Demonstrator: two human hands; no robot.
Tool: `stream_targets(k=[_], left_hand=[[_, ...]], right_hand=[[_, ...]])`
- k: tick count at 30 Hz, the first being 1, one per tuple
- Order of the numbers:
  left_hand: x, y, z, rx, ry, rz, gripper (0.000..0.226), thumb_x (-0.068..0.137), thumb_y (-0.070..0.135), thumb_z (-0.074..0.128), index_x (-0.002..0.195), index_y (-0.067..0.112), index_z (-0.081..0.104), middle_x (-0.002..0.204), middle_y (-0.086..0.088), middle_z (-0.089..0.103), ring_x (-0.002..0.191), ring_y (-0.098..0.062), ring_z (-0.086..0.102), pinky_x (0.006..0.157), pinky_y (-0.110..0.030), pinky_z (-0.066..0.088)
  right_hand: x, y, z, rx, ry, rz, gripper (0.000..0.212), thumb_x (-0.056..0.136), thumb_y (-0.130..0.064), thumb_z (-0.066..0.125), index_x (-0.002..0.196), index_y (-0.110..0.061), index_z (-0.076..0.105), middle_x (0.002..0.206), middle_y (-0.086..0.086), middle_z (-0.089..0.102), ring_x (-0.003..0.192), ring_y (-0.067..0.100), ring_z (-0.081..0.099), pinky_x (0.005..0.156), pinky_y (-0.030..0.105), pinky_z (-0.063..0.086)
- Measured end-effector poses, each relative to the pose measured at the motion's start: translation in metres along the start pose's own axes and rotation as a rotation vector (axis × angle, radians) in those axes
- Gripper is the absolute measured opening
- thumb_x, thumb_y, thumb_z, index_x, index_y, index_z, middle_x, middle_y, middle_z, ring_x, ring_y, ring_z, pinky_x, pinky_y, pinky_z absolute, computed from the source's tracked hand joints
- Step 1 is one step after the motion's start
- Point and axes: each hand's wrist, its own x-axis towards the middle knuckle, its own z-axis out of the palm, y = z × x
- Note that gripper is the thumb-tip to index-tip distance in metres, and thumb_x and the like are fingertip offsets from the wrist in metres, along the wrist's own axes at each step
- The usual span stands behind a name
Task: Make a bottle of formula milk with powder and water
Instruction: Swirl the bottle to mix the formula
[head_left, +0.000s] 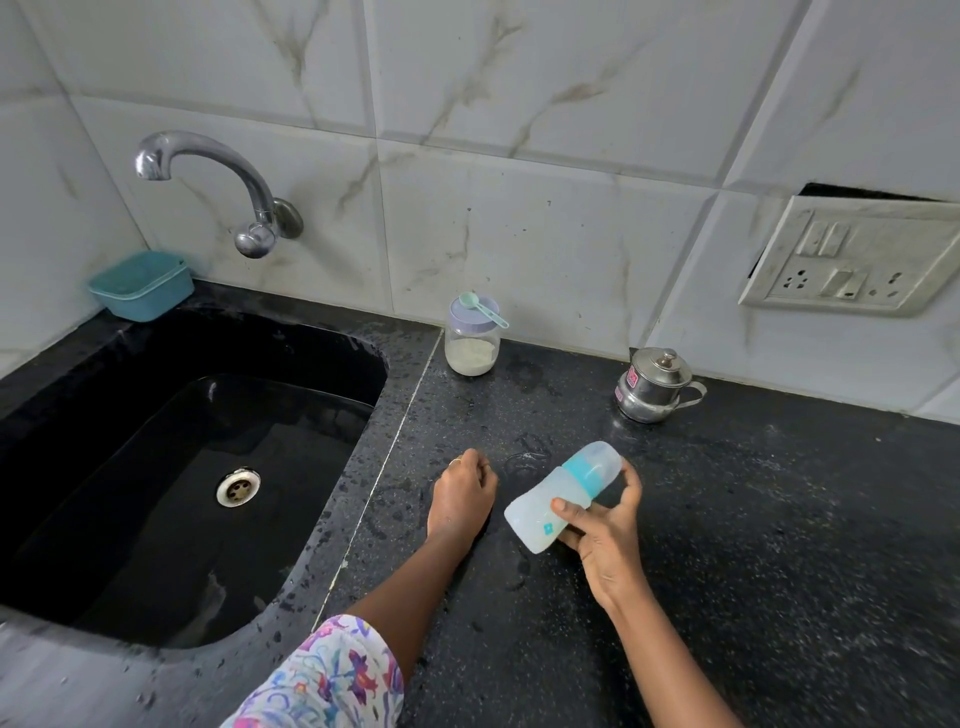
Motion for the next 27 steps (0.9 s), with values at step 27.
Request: stream_targets(k=[27], left_hand=[[0.0012, -0.0012, 0.0009, 0.017, 0.001, 0.003, 0.010, 0.091, 0.019, 0.050, 0.088, 0.010, 0.054, 0.082, -0.005, 0.060, 0.074, -0.023, 0.057, 0.069, -0.038, 0.048]], right_hand=[[-0.0007, 0.0015, -0.0036, 0.143, 0.083, -0.024, 0.084, 0.075, 0.010, 0.063, 0.134, -0.039, 0.031, 0.112, 0.010, 0.062, 0.100, 0.026, 0.063, 0.063, 0.040, 0.058]])
